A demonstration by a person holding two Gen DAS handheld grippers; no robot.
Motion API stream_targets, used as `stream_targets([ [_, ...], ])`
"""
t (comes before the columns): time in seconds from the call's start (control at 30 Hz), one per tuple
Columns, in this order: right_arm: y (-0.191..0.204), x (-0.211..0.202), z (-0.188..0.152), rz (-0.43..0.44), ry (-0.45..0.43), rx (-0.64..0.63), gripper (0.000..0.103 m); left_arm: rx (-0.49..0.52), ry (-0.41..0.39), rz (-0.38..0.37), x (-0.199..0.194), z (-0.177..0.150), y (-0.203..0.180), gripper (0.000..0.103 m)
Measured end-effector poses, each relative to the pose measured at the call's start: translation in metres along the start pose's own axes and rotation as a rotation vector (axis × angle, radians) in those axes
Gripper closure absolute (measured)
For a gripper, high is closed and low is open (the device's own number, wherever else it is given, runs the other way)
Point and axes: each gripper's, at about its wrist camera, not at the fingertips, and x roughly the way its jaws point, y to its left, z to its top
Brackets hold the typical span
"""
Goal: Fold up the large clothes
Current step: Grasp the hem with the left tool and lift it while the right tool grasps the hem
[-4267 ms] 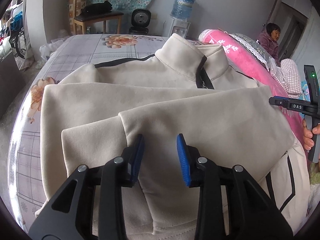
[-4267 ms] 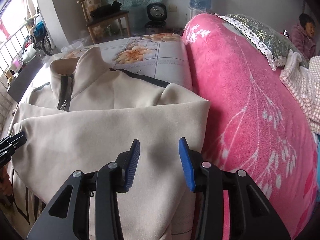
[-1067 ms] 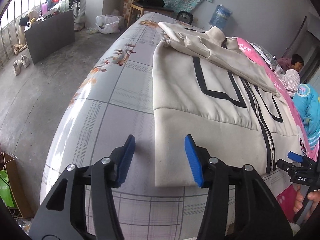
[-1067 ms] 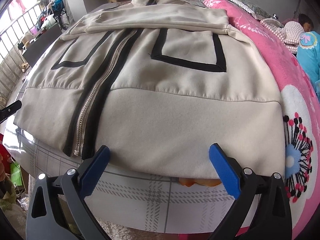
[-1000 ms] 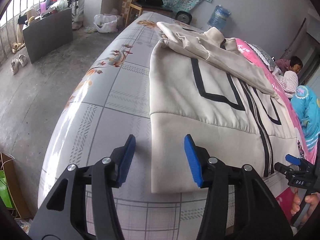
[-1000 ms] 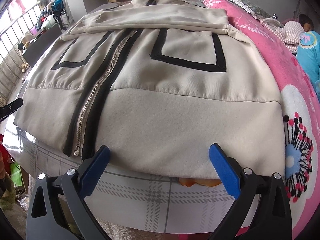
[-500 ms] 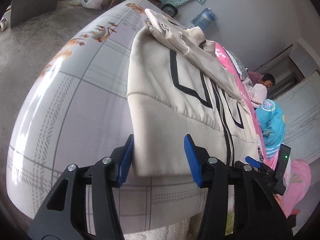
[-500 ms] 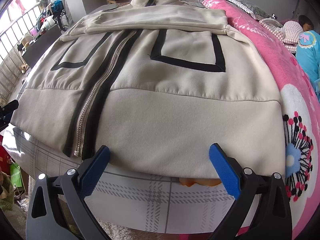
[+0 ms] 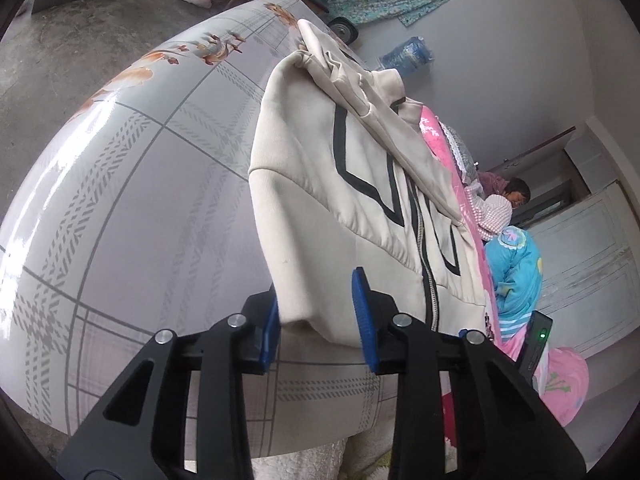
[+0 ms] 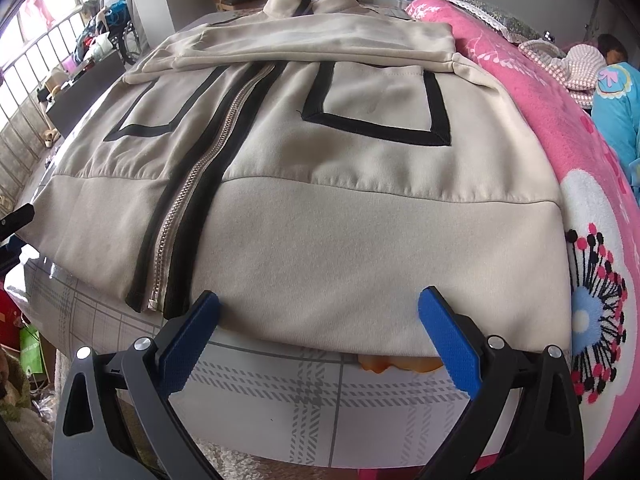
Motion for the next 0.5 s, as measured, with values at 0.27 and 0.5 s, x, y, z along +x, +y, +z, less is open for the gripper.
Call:
stream_targets([
  [0.27, -0.024, -0.019, -0.001, 0.043, -0.023, 0.09, 0.006, 0.198, 0.016, 0.276, 0.01, -0.001, -0.03, 0.092],
  [0.5, -0.085, -0.048, -0.007, 0.013, -0.072, 0.253, 0.009, 0.312, 0.016, 0.401, 0.016, -0.004, -0.043, 0.092],
])
